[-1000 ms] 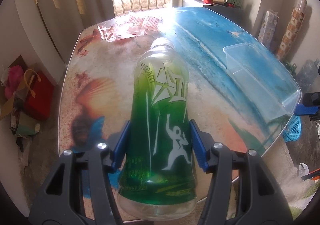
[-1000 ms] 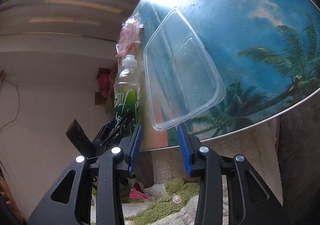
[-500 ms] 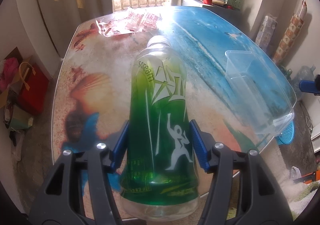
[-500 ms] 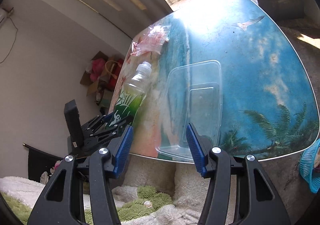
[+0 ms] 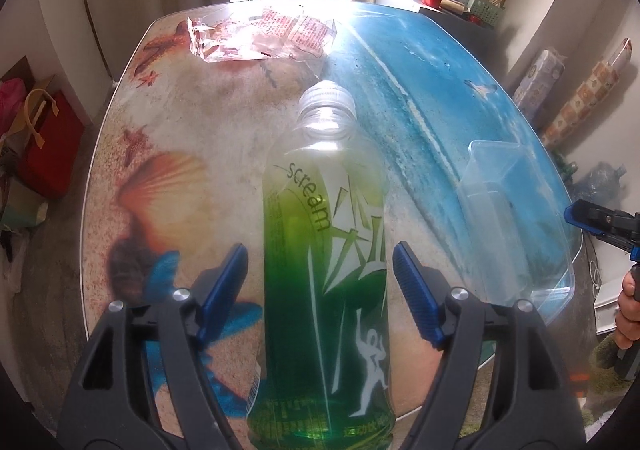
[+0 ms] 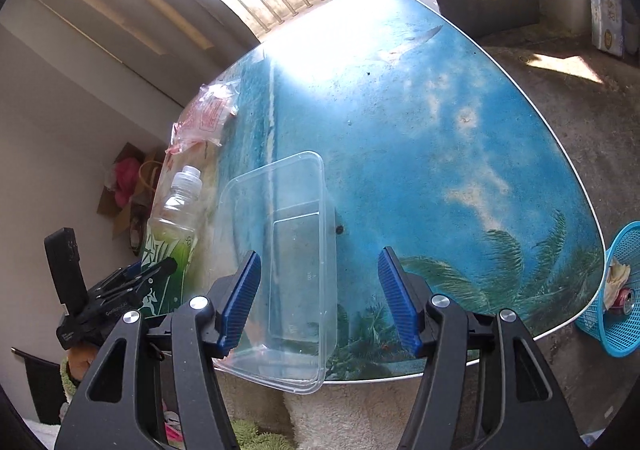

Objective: Collect trash
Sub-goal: 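Close the right tool on the clear container's rim while the left tool holds the bottle, then hold the bottle in the left tool while the right tool grips the container rim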

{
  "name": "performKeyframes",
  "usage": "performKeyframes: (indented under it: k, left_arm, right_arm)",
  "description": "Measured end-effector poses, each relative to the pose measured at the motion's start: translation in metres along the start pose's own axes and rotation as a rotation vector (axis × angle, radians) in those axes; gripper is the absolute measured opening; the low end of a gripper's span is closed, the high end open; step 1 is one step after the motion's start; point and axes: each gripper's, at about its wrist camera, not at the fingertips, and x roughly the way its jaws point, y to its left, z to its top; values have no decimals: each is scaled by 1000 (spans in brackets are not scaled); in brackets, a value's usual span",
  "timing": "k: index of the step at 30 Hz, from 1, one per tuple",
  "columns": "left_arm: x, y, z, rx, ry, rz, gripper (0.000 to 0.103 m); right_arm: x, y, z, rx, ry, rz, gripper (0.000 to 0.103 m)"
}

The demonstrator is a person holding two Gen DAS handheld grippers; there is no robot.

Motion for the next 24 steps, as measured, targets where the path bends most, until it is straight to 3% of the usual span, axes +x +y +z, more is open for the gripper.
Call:
performKeyframes:
  k: [8,17,24]
  left_arm:
    - [8,-4,-3,-1,70,-6,56]
    - [7,0,-7,-29,77,-20,55]
    - [4,-2,-10,-15,72,-21,55]
  right_arm:
    - [23,10,0,-62,28,-60,58]
    - [34,9,-1,-71,48,-84,37]
    - [36,10,-1,-81,56,-82,8]
